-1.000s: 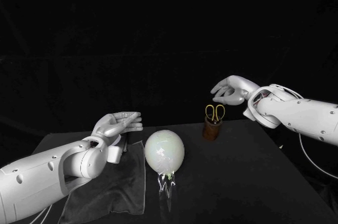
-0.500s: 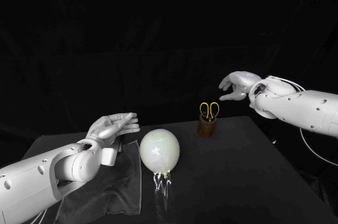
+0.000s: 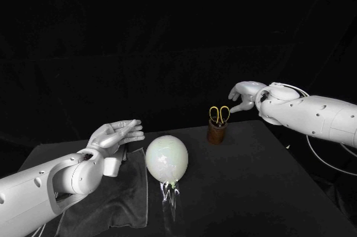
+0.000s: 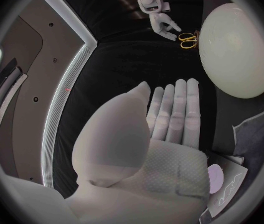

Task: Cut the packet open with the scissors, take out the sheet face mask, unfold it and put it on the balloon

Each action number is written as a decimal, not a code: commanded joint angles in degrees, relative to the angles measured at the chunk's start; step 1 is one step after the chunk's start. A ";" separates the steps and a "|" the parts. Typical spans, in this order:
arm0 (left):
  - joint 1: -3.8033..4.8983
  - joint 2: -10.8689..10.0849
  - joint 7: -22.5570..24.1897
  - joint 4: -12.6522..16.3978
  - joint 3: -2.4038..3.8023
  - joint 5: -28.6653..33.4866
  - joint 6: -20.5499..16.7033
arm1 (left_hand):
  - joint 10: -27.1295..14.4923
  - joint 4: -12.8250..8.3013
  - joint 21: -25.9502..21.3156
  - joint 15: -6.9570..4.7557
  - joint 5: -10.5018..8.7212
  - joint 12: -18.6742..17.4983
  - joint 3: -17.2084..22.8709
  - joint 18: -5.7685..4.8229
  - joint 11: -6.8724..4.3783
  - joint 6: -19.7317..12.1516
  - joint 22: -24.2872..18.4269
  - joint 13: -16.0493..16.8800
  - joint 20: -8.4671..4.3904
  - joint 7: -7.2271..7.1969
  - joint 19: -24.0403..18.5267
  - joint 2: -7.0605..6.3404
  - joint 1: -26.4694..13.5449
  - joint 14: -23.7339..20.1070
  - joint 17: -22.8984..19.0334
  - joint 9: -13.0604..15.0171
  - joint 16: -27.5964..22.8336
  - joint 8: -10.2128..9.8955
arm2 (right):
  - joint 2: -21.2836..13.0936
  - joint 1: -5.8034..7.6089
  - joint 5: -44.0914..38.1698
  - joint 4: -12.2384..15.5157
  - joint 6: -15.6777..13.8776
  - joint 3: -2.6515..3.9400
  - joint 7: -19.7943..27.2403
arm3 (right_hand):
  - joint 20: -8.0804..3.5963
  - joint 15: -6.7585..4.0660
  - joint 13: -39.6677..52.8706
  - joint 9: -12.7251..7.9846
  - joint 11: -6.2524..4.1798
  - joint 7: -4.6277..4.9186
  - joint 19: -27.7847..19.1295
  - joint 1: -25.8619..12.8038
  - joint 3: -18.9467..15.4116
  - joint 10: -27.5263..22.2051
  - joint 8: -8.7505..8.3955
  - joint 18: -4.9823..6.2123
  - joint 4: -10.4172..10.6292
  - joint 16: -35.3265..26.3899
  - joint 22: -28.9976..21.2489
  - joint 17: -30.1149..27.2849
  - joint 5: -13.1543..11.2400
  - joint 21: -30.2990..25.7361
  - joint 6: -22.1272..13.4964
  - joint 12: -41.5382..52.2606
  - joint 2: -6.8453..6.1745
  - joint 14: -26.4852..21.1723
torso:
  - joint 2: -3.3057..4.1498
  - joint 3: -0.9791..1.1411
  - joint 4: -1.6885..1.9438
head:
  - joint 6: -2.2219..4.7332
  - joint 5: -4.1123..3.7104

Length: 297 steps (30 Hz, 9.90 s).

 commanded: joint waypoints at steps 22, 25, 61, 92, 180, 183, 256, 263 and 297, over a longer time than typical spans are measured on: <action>0.11 -0.27 2.87 0.14 0.07 1.84 -0.36 | 1.14 -0.07 0.07 -0.34 0.06 -0.55 1.13 0.35 -0.29 0.73 -0.03 0.09 0.12 0.05 -0.02 -0.23 -0.02 0.58 0.45 0.00 0.03 -0.08 | 2.01 -1.18 12.39 -1.49 1.04 -0.09 5.68 | -0.22 -0.89 0.17 0.62 -0.83 -0.06 8.78 1.84 6.34 8.43 1.33 -2.03 -0.78 18.25 23.58 15.92 0.26 19.53 4.60 1.10 5.71 7.11 | 0.04 -0.04 0.07 | -0.34 -0.40; 0.11 -0.29 2.81 0.18 0.07 1.86 -0.37 | 1.14 -0.07 0.07 -0.34 0.06 -0.55 1.13 0.35 -0.29 0.73 -0.03 0.09 0.12 0.05 -0.02 -0.23 -0.02 0.58 0.45 0.00 0.03 -0.08 | 2.48 -1.35 12.69 -2.16 1.45 -0.09 5.61 | -0.38 -1.11 0.14 0.61 -1.11 -0.18 9.80 2.15 8.24 9.84 1.33 -2.46 -0.71 19.91 26.74 17.55 0.11 21.94 5.02 0.93 5.72 7.75 | 0.09 0.03 0.12 | -0.36 -0.39; 0.13 -0.03 2.74 -0.23 0.07 1.99 -0.22 | 1.68 0.26 0.05 -0.26 0.04 -1.39 2.13 0.32 -0.18 0.89 -0.24 0.09 0.21 0.17 0.01 0.79 -2.68 0.68 1.13 -0.11 -0.26 -0.33 | 2.86 -2.10 18.22 -2.60 -4.66 -0.09 7.26 | -3.56 -5.07 2.01 7.07 -5.88 -5.15 17.41 0.91 21.53 24.34 9.81 -5.42 -3.70 30.49 46.13 29.71 0.19 35.71 12.16 2.91 6.95 11.52 | -0.07 -0.07 0.02 | -0.69 -0.31; 0.21 1.78 4.73 -7.13 0.10 0.46 6.31 | 0.84 -1.76 -2.75 0.14 0.01 -2.25 1.99 -0.11 -0.22 -0.57 -1.89 0.06 1.80 -0.40 -3.77 -3.40 -0.63 -1.14 1.71 -0.47 -1.96 -1.38 | -0.23 7.95 25.58 8.45 -9.96 0.44 -6.89 | -4.10 -5.62 3.16 13.13 -6.60 -5.77 16.89 -3.45 28.27 27.04 14.85 -5.40 -7.09 31.11 47.27 29.86 0.29 36.11 10.03 2.51 5.27 11.35 | -0.02 -0.02 -0.12 | 0.93 -0.35; 9.86 13.88 -11.21 -23.22 0.32 -19.91 8.60 | -12.87 -0.08 -14.54 5.21 -0.07 -1.37 -17.46 -4.00 3.97 -8.14 -6.08 0.05 4.04 2.88 -23.97 1.03 1.99 -15.95 -4.43 -0.73 -12.77 -5.01 | 26.69 -0.05 48.77 6.41 -30.36 4.71 -3.98 | -4.33 -5.78 4.20 16.54 -6.72 -5.78 17.07 -7.38 33.30 27.86 16.72 -5.44 -11.43 31.90 48.24 30.40 2.21 36.41 8.72 2.04 4.78 11.60 | 8.90 -2.56 2.33 | 5.34 9.92; 9.86 13.99 -11.76 -23.15 0.32 -20.73 9.62 | -12.69 -0.09 -14.56 5.26 -0.07 -1.45 -17.74 -3.83 3.95 -7.87 -6.12 0.04 4.00 2.85 -23.96 1.10 1.96 -16.71 -4.67 -0.65 -13.01 -4.90 | 26.71 -0.03 48.75 6.56 -30.32 4.72 -3.92 | -4.33 -5.78 4.20 16.54 -6.72 -5.78 17.07 -7.38 33.30 27.86 16.72 -5.44 -11.43 31.90 48.24 30.40 2.21 36.41 8.72 2.04 4.78 11.60 | 8.93 -2.55 2.31 | 5.33 9.99; 9.47 15.64 -15.65 -25.42 0.07 -18.09 9.61 | 7.18 -7.50 1.91 -1.13 -0.15 -2.14 9.50 0.06 -2.19 5.48 1.30 -0.05 -0.58 -2.22 -1.83 4.44 3.99 3.08 0.70 4.58 -6.06 3.55 | 23.40 -0.02 48.93 8.97 -22.80 5.00 -2.36 | -0.87 -1.18 1.16 15.75 -2.00 -0.76 -9.69 -12.60 30.18 14.02 10.54 -0.06 -13.24 6.66 18.74 -0.19 2.66 9.56 0.57 -0.32 1.60 -7.45 | 9.41 -2.47 1.90 | 6.13 10.35; 9.44 15.63 -16.52 -25.59 0.05 -18.44 9.82 | 7.54 -8.84 3.72 -1.24 -0.10 -2.20 10.31 -0.23 -2.30 5.58 2.57 -0.04 -1.00 -2.32 -3.05 4.50 2.70 3.30 0.98 4.84 -6.11 3.70 | 22.09 0.01 46.53 9.67 -19.15 4.69 2.40 | 3.72 5.23 -0.01 13.83 1.88 1.63 -24.71 -13.56 26.47 3.66 5.17 -2.00 -13.26 -15.38 7.36 -11.94 0.48 -10.17 -3.70 0.40 -0.20 -28.64 | 9.51 -2.45 2.06 | 6.47 10.15; 9.52 15.29 -21.66 -27.90 -0.07 -21.83 15.42 | 7.72 -12.36 8.75 -1.29 -0.06 -2.27 13.27 -0.50 -2.30 5.62 6.04 -0.06 -1.17 -2.27 -6.61 4.39 -1.09 3.57 1.76 5.55 -6.58 3.86 | 15.68 7.35 10.61 14.23 -2.45 2.99 12.27 | -2.13 -3.00 0.10 11.34 -2.93 -2.43 19.13 -6.89 24.76 11.39 1.31 -5.64 -14.38 -5.49 47.66 -10.24 2.95 33.72 3.41 0.02 -0.65 5.48 | 9.56 -2.30 1.91 | 7.19 11.66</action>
